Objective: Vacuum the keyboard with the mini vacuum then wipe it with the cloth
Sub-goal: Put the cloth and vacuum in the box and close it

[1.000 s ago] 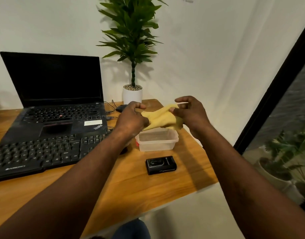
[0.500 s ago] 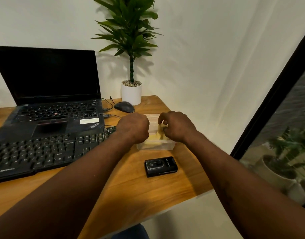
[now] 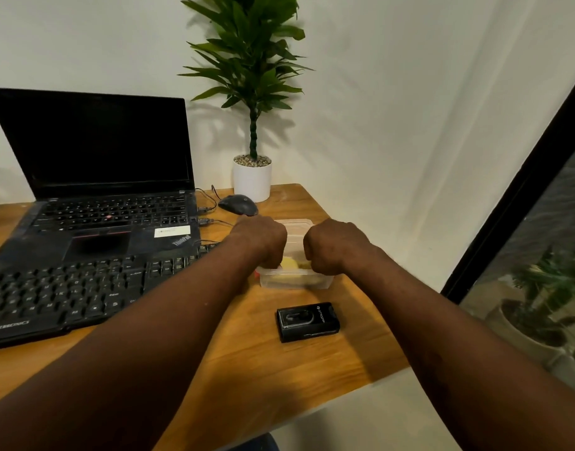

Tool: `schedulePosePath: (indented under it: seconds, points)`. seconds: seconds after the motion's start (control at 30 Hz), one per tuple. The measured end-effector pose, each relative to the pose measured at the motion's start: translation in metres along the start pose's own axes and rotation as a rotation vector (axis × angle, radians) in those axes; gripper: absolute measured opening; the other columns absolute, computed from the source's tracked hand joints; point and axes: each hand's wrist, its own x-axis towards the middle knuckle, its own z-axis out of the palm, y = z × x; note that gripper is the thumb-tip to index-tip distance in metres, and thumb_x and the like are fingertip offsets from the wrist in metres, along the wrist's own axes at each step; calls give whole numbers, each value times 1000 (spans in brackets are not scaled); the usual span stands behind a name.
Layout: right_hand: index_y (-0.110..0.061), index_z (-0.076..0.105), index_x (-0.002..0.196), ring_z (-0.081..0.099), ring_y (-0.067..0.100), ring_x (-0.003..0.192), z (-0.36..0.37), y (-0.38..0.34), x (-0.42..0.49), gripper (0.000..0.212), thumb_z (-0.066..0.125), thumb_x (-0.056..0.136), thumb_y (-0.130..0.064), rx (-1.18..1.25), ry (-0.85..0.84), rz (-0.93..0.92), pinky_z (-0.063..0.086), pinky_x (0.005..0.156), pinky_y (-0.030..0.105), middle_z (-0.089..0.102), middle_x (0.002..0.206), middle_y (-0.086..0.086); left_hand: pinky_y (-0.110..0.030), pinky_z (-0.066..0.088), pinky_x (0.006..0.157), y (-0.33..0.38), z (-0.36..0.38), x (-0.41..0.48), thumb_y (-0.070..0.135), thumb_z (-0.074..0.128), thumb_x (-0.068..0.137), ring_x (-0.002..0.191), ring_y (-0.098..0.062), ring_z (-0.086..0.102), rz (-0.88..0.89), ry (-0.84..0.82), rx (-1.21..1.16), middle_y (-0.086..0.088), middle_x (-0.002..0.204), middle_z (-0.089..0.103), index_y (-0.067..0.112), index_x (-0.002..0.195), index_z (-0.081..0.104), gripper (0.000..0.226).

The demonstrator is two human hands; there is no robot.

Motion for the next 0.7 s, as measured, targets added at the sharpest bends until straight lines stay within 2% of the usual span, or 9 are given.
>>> schedulePosePath:
  seconds: [0.07,0.13,0.23,0.3,0.4,0.5,0.57,0.63,0.7]
  points:
    - [-27,76,108,63,19,92,1,3,2,20,68,91,-30,74,-52,11,58,83,37,71,106,-1,-39,54,80,-4,-2,0,44,77,89,100,-22,61,14,26,-46,0,113,64,23,123,71,40]
    - [-30,77,108,64,19,97,3,5,3,19,67,92,-31,145,-83,2,59,87,40,72,110,-3,-43,57,87,-9,-1,-1,37,77,89,109,-26,60,24,94,-65,-4,125,57,23,123,71,37]
    - [-34,76,109,62,19,102,6,6,2,20,68,93,-27,152,-51,5,56,91,41,69,113,-4,-44,57,87,-12,5,-4,22,74,89,117,-31,53,23,136,-62,-7,130,48,25,124,68,36]
    - [-35,74,112,60,21,107,8,5,3,23,69,92,-23,127,-21,10,52,94,41,67,115,-3,-42,53,87,-11,7,-7,18,71,88,123,-31,46,20,140,-105,-7,133,45,30,117,62,32]
    - [-34,73,114,60,21,107,8,4,8,23,70,93,-26,93,-26,4,51,91,40,68,115,-3,-44,46,93,-6,3,-11,23,67,92,132,-31,36,41,95,-115,-3,141,45,40,104,64,21]
    - [-36,76,108,62,19,103,9,5,13,18,72,91,-31,126,-88,8,55,88,40,69,113,-5,-52,44,103,-7,4,-9,31,66,95,140,-34,28,11,-1,-73,-1,152,40,38,121,70,27]
    - [-33,76,103,63,20,98,10,5,15,16,74,88,-29,102,-68,22,58,85,41,69,109,-3,-57,42,106,-10,5,-3,30,66,95,143,-36,26,-12,-61,-73,-2,152,40,39,122,69,29]
    - [-28,75,101,64,21,93,11,5,16,16,78,85,-30,80,-13,42,59,80,38,68,105,-1,-59,39,110,-13,8,3,28,66,93,142,-37,29,-23,-92,-114,-2,147,45,42,108,69,21]
    - [-27,73,99,63,23,93,13,6,16,23,83,82,-38,59,38,56,56,76,35,64,102,0,-55,42,110,-16,12,5,26,67,92,134,-33,40,-30,-75,-185,-2,135,55,41,93,67,15]
